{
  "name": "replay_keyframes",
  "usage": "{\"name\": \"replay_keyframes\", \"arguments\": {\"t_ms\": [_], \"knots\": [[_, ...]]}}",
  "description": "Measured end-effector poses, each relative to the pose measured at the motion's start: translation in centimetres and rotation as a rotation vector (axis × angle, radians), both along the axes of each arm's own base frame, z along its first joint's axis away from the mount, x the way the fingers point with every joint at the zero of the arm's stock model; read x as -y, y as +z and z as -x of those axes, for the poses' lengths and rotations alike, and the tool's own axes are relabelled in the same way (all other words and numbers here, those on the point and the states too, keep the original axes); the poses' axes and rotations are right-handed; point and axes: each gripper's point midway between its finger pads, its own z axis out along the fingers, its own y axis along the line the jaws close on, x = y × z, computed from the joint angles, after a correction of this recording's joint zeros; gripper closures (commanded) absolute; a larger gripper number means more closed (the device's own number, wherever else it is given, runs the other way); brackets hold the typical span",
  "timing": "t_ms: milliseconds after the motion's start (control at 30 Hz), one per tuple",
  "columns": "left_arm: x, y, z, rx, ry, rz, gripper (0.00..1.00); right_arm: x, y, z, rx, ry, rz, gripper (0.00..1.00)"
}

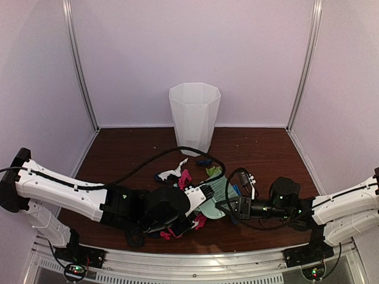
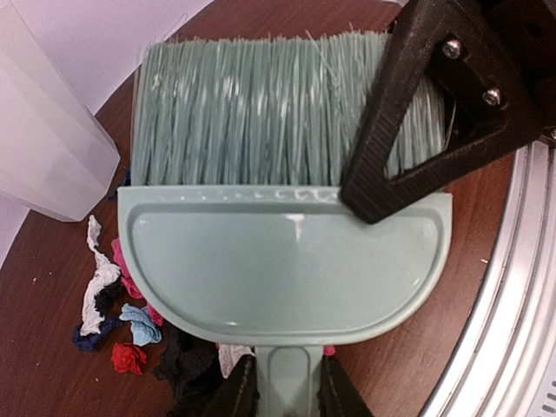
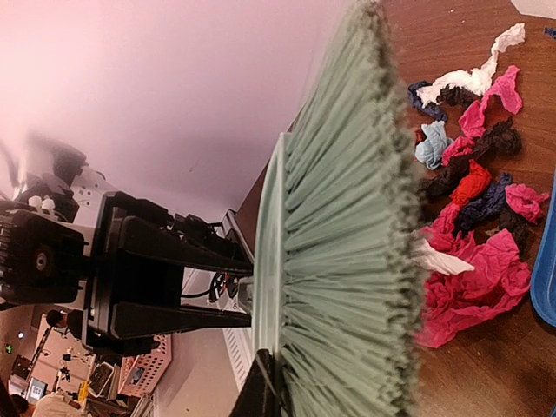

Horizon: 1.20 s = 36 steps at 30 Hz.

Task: Sweep away the paper scraps from the table
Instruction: Pass from the left arm to the right, then pass from the right arm to the left

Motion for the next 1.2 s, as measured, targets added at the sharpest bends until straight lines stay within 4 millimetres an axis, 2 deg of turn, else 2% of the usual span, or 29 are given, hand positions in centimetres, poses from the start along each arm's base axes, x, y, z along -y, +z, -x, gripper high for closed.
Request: {"name": "replay_keyframes", "arguments": {"t_ms": [100,233,367,400,567,767,933,1067,1200], "knots": [[0.2,0.3,0.0,0.001,0.008,0.017,0.46,0.1,0.4,0.1,0.012,0.005,-0.005,1.00],[0.3,0.9,-0.2,-0.004,0.024,0.049,0.29,0.4,1.5,0.3,0.041,0.006,-0.030,1.00],[0.1,1.9,-0.3,-0.004,0.039,0.090,0.05,0.9,2.9,0.4,0.080,0.000,-0.063,1.00],[-0.1,2.2,-0.3,-0.004,0.046,0.103,0.03,1.1,3.2,0.5,0.088,-0.003,-0.070,1.00],[-1.9,3.9,-0.9,0.012,0.111,0.175,0.02,2.2,3.8,0.5,0.129,-0.034,-0.087,1.00],[-5.8,6.9,-2.8,0.073,0.285,0.290,0.02,4.2,4.9,0.1,0.196,-0.112,-0.124,1.00],[-8.7,7.6,-3.7,0.088,0.403,0.353,0.02,5.7,6.5,-0.3,0.259,-0.175,-0.170,1.00],[-9.0,8.1,-3.7,0.048,0.428,0.407,0.02,6.3,7.4,-0.3,0.293,-0.199,-0.210,1.00],[-8.0,9.0,-2.9,-0.012,0.376,0.481,0.02,6.2,8.2,-0.3,0.317,-0.197,-0.250,1.00]]}}
